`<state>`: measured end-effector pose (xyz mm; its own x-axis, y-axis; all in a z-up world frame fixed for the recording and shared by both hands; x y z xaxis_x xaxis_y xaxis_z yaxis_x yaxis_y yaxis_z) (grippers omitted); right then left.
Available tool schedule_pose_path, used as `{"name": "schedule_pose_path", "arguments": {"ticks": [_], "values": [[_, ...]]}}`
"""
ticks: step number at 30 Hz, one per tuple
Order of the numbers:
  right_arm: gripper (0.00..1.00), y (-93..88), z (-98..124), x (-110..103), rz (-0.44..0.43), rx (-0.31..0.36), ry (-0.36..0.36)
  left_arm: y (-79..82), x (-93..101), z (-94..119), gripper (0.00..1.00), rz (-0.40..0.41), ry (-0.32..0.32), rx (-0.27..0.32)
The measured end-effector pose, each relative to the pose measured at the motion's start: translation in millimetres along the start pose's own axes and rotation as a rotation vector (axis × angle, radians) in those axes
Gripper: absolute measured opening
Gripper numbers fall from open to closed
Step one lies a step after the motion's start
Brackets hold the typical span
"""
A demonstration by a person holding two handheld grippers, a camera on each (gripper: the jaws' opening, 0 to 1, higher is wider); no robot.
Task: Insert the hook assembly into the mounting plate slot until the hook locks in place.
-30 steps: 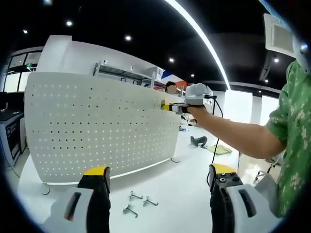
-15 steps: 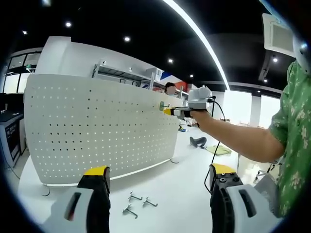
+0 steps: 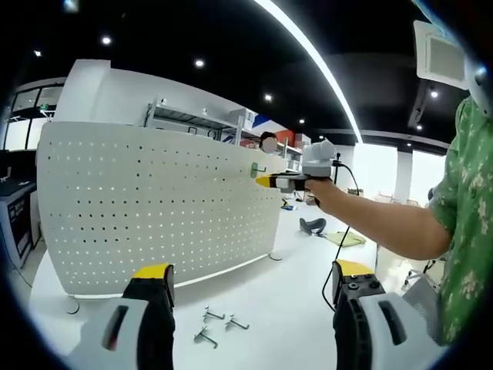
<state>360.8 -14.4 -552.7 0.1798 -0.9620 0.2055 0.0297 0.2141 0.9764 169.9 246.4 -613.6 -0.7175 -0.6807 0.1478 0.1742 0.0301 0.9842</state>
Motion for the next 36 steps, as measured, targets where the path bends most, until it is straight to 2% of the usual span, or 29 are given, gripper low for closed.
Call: {"name": "schedule_pose_path", "arguments": {"ticks": [3,7,10,17,23,36], "values": [[0.40,1.0,3,-3,-0.023,0.017,0.013,0.4,0.0,1,0.87,-0.001,0.001,0.000],[0.44,0.9,8,-11,-0.042,0.032,0.046,0.6,0.4,1,0.87,-0.004,0.001,0.000],[0.50,2.1,11,-14,-0.107,0.050,0.066,1.4,2.7,2,0.87,-0.007,-0.001,0.001],[0.69,-3.8,19,-21,-0.129,0.032,0.098,2.4,4.2,2,0.87,-0.014,-0.004,0.002],[0.71,-8.6,30,-29,-0.137,0.021,0.122,3.0,5.8,3,0.88,-0.017,-0.006,0.005],[0.68,-23.9,55,-52,-0.156,-0.008,0.168,-0.9,9.7,5,0.88,-0.028,-0.009,-0.008]]}}
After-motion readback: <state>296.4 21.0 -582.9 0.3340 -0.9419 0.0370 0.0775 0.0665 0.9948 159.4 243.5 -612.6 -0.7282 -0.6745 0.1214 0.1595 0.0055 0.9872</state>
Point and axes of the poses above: the point that each gripper's makers call its tool centre point, and the gripper's own axes: z roughly backward along the fingers, x roughly to its right, y roughly out of its top, the point moved 1 cm from there along z, roughly backward along the fingers
